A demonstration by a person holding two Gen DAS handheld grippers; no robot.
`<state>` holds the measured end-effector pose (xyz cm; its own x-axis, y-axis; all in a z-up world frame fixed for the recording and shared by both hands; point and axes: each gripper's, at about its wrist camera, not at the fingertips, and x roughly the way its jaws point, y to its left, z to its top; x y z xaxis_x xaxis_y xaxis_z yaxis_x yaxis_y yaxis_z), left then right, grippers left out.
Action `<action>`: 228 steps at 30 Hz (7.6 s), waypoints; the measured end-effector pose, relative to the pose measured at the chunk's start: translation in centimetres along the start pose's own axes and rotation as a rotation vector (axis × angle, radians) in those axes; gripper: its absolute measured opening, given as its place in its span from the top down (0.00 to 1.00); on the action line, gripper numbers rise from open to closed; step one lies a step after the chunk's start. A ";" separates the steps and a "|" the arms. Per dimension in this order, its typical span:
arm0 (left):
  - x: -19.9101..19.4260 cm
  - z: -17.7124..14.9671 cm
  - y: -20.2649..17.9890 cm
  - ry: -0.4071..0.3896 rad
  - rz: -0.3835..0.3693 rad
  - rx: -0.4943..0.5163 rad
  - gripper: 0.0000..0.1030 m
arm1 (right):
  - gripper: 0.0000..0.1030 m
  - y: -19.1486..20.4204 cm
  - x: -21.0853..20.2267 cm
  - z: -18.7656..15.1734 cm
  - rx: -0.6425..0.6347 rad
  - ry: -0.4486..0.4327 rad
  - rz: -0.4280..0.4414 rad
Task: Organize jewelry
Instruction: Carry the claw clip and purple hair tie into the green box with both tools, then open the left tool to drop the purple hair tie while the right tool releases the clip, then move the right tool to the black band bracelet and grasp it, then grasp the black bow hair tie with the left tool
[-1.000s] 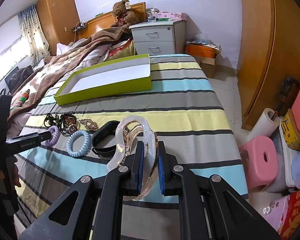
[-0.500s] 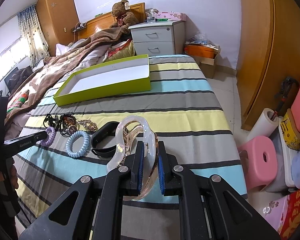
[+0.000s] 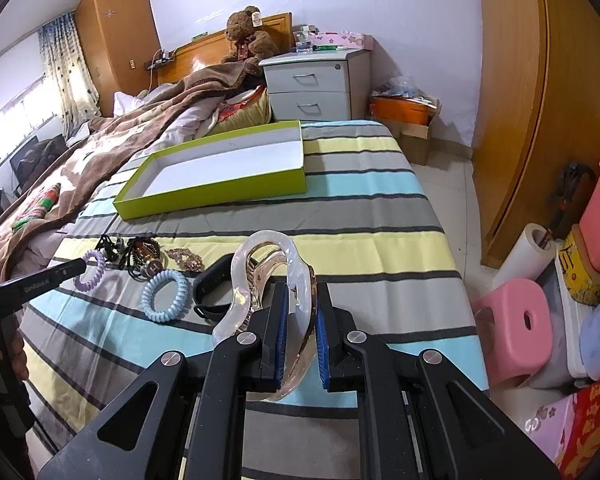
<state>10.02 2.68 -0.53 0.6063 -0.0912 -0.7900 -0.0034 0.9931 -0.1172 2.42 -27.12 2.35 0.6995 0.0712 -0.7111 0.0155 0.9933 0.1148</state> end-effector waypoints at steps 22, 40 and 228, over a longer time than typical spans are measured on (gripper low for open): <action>-1.2 8.3 0.1 -0.065 -0.070 -0.003 0.91 | 0.87 2.8 2.1 10.1 -0.050 -0.019 0.071; 6.9 15.2 -0.6 0.003 -0.121 -0.017 0.90 | 0.87 3.3 14.3 17.6 -0.066 0.097 0.037; 3.6 2.6 0.9 0.001 -0.051 0.029 0.78 | 0.92 2.6 3.6 3.2 -0.001 0.033 0.030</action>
<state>14.31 3.40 -1.92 0.6043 -0.1422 -0.7839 0.0511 0.9888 -0.1399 7.30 -24.58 2.29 0.6758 0.1042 -0.7297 -0.0058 0.9907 0.1361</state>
